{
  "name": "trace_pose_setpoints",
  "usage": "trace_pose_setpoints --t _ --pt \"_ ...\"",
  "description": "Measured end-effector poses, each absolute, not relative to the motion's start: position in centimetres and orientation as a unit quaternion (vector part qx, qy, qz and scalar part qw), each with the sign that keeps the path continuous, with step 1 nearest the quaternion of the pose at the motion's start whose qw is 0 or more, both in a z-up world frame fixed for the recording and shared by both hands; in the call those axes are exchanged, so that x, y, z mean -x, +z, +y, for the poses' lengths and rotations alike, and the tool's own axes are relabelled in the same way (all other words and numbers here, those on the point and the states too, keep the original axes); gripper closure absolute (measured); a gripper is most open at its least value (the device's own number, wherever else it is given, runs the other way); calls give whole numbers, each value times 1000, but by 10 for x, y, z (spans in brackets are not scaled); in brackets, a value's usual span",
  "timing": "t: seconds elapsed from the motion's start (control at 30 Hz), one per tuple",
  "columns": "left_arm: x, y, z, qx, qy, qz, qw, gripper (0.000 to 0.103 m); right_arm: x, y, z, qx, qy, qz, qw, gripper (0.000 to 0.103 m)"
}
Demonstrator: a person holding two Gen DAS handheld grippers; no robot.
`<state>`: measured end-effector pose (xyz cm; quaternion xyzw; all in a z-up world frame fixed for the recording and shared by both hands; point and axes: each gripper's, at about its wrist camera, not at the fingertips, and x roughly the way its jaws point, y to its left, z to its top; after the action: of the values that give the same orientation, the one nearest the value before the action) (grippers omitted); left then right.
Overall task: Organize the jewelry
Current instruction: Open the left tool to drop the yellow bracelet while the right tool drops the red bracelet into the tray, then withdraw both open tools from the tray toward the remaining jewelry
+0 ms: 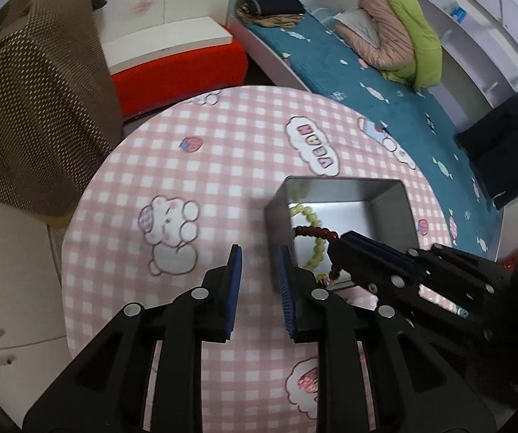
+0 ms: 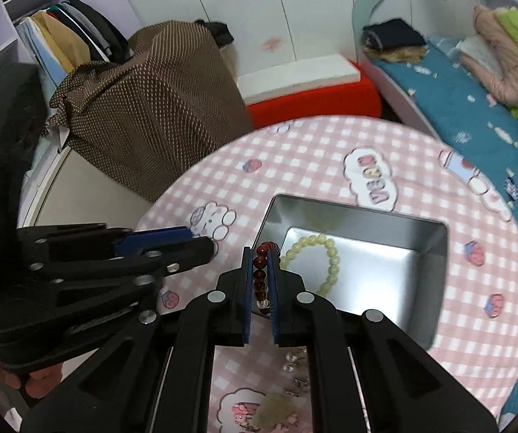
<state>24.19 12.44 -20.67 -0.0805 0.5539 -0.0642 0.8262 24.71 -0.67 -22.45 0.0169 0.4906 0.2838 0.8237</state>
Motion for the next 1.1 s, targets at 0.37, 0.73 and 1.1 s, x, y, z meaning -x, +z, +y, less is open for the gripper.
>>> trace_pose_setpoints --t 0.37,0.73,1.1 --pt "-232 -212 126 83 -60 560 822 78 -256 -233 -21 -11 235 501 833 65" --pt "-227 -205 113 74 -75 552 827 75 -246 -217 -30 -17 230 483 845 65" --pt "-212 -200 97 58 -93 550 828 69 -226 -199 -55 -25 207 463 861 64"
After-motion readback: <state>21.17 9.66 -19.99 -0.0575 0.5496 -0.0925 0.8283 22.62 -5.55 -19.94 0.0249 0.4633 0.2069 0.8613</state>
